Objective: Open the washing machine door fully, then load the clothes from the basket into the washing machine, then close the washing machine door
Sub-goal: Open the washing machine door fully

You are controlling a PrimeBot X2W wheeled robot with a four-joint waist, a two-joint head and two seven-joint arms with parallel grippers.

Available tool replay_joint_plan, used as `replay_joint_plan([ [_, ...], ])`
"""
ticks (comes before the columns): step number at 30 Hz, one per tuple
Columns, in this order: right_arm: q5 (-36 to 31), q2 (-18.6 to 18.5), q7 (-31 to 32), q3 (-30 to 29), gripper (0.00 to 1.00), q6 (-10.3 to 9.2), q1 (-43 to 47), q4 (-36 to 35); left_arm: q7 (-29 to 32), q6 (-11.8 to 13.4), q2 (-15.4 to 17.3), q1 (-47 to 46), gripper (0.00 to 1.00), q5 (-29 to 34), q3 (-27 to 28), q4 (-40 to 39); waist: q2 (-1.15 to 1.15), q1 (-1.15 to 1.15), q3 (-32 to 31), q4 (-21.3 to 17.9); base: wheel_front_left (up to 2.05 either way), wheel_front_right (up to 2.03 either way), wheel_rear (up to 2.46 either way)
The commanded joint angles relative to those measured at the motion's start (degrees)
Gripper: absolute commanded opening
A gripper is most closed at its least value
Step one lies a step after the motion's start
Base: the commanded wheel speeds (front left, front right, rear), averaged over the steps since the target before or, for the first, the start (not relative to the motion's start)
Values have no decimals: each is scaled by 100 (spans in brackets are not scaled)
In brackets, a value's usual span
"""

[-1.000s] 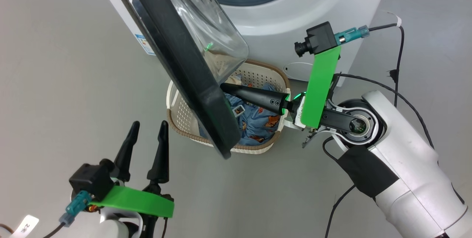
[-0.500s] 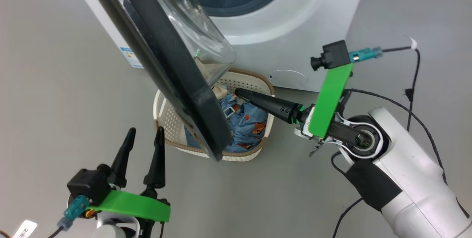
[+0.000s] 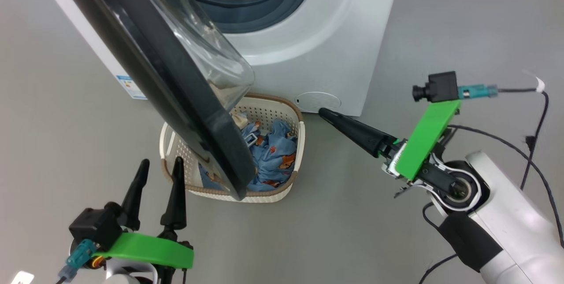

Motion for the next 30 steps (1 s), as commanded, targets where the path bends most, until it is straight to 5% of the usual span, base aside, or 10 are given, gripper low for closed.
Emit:
replay_joint_plan([
  [1,-66,8,-136,45,100,25,148,-185,-36,-14,123,1,100,68,232,-120,0,0,-62,-74,0,0,0],
  [30,-347,-884,-3072,421,100,25,1183,8,-36,-14,197,320,100,172,471,-157,0,0,-321,-516,0,0,0],
])
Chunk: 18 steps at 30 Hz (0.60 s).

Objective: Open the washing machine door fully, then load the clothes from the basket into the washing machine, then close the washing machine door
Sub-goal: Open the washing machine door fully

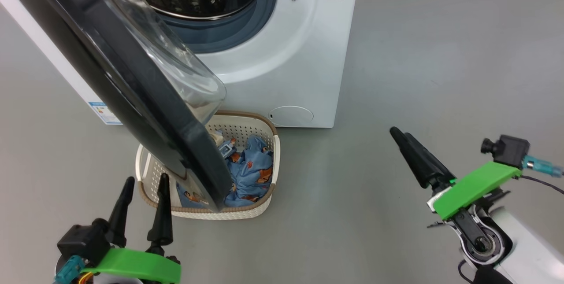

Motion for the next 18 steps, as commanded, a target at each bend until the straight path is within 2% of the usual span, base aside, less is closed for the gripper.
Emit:
replay_joint_plan([
  [1,-45,-106,-202,77,100,25,141,-72,-36,-14,100,-5,100,69,199,-142,0,0,-22,-14,0,0,0],
  [11,-8,-328,-718,73,100,25,326,156,-36,-14,98,35,100,83,218,-156,0,0,-28,-67,0,0,0],
  [18,-439,-385,-829,-212,100,25,459,320,-36,-14,97,45,100,94,240,-158,0,0,-26,-84,0,0,0],
])
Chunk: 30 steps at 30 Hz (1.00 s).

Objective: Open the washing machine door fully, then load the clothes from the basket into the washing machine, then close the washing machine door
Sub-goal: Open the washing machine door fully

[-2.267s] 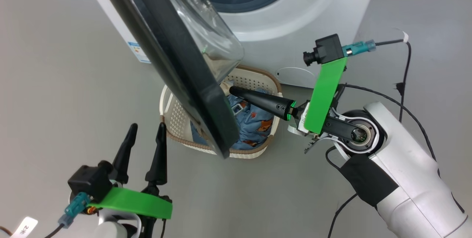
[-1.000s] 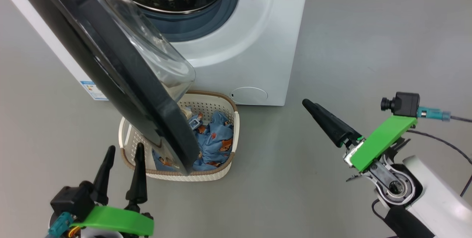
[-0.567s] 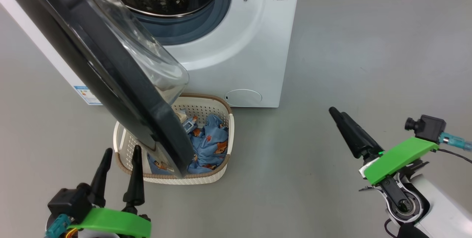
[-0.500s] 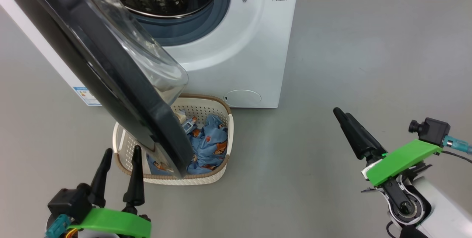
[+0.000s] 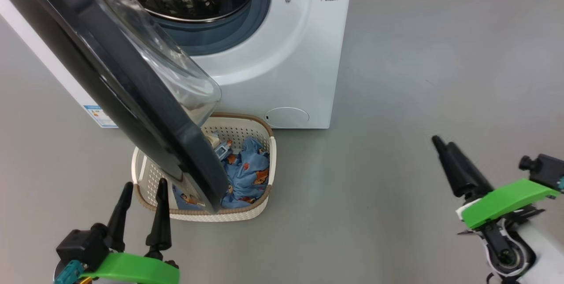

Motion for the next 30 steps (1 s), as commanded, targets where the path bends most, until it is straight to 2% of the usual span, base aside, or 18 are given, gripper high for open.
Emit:
replay_joint_plan([
  [1,-426,-47,-73,-341,100,25,207,-71,-36,-14,96,-51,100,89,220,-159,0,0,-2,-6,0,0,0],
  [10,-2351,287,-75,-1449,100,25,736,-124,-36,-14,89,-63,100,97,254,-168,0,0,-5,7,0,0,0],
  [17,-3875,688,-76,-2252,100,25,1074,-389,-36,-14,92,-81,100,104,264,-159,0,0,-28,1,0,0,0],
  [24,-4794,1085,-76,-2914,100,25,1339,-781,-36,-14,110,-98,100,121,255,-179,0,0,-24,-2,0,0,0],
  [30,-5161,1248,-76,-3145,100,25,1504,-873,-36,-14,122,-115,100,126,254,-189,0,0,-16,8,0,0,0],
])
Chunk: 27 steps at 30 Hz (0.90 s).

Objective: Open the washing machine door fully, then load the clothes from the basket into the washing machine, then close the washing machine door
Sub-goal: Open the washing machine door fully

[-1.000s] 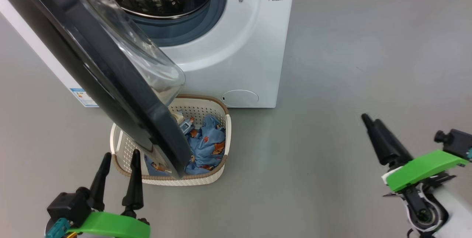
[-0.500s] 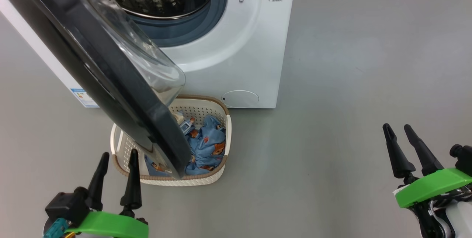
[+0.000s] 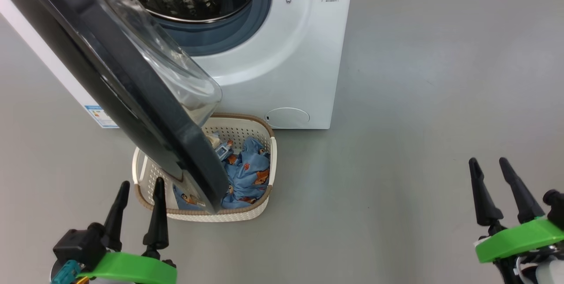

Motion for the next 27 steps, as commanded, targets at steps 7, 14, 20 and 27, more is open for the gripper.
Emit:
replay_joint_plan([
  [7,-271,181,-75,-85,100,23,231,-128,-36,-14,118,-132,100,70,216,-148,0,0,19,-1,0,0,0],
  [14,-385,288,-75,-111,100,23,240,-139,-36,-14,128,-175,100,70,240,-155,0,0,51,-28,0,0,0],
  [20,-429,312,-75,-163,100,23,231,-169,-36,-14,110,-263,0,57,395,-173,0,0,63,-20,0,0,0],
  [27,-454,319,-75,-182,100,23,246,-203,-36,-14,56,-386,0,111,1041,-705,0,0,70,0,0,0,0],
])
